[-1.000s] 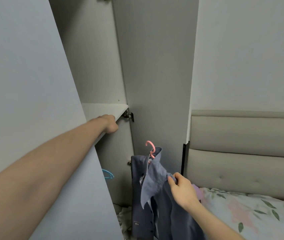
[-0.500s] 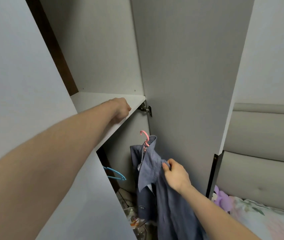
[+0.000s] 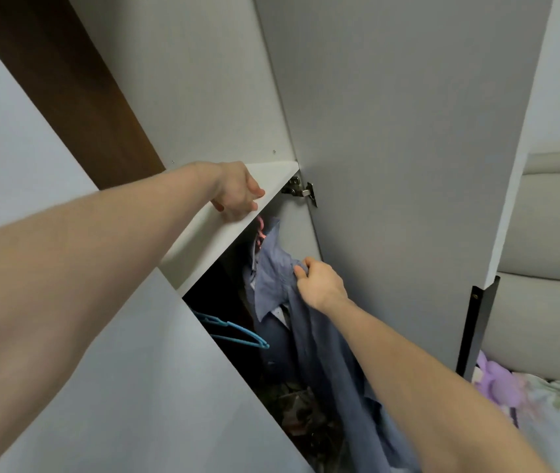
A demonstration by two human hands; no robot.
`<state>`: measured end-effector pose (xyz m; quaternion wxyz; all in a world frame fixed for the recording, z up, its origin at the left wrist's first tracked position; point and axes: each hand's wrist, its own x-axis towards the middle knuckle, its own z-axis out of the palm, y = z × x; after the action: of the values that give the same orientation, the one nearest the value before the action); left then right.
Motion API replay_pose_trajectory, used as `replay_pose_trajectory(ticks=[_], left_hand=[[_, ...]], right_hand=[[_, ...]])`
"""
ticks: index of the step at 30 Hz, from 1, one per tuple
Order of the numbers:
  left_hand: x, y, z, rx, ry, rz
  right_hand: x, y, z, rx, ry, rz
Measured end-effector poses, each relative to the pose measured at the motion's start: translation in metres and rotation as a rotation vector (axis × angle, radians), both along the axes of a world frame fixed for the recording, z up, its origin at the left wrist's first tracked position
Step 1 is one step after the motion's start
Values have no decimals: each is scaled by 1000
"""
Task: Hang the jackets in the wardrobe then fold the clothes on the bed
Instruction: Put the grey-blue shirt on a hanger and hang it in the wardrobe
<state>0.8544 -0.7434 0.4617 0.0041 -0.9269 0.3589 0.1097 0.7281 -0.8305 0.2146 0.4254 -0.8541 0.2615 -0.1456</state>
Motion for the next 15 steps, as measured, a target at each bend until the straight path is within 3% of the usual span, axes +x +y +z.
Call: replay_pose_trajectory(ticks=[7,15], left_hand=[[-2,0,-1,-39,32,14],[-5,-1,-2,29,-84,28]], right_hand=[[46,5,-1,30,-40,31],[88,16,10,-22,-23,62]])
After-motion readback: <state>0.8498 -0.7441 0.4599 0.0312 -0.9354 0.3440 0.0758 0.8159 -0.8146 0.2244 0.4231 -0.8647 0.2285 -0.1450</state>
